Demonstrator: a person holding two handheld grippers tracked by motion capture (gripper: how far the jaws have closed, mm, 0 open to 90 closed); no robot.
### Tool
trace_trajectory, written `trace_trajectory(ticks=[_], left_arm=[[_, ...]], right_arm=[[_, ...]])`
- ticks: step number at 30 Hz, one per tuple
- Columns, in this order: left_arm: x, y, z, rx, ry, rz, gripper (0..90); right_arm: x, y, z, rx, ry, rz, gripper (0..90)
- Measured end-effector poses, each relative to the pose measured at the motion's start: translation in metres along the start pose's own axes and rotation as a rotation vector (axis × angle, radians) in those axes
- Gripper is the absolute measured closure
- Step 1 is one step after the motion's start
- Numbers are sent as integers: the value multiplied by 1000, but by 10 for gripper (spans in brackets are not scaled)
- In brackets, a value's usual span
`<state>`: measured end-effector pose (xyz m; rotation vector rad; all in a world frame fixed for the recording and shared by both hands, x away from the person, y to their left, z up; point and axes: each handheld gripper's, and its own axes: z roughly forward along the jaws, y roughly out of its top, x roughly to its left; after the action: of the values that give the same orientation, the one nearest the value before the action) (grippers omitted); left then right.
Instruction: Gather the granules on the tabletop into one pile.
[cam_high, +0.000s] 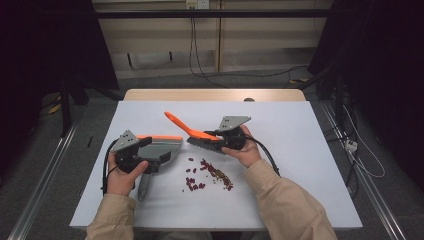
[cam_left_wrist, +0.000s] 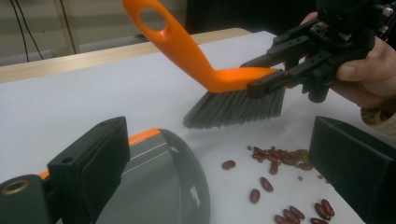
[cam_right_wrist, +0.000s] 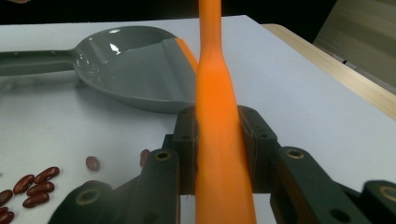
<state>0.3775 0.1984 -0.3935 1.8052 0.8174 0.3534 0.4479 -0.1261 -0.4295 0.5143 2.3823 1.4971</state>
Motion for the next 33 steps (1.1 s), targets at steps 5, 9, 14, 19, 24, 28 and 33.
trace_trajectory(ticks=[5, 9, 14, 19, 24, 28, 33], left_arm=[[0, 0, -1, 2, 1, 2, 56], [0, 0, -1, 3, 4, 4, 56], [1, -1, -3, -2, 5, 2, 56], [3, 1, -7, -12, 7, -1, 54], [3, 3, -11, -26, 7, 3, 52], [4, 5, -14, -41, 6, 0, 49], [4, 6, -14, -41, 6, 2, 48]], right_arm=[[4, -5, 9, 31, 27, -41, 710], [9, -5, 10, 37, 56, -61, 709], [15, -4, 9, 48, 93, -79, 707], [20, -5, 7, 59, 110, -91, 705], [26, -6, 4, 61, 137, -108, 704], [31, -7, 0, 64, 159, -124, 703], [37, -7, -3, 67, 167, -135, 703]])
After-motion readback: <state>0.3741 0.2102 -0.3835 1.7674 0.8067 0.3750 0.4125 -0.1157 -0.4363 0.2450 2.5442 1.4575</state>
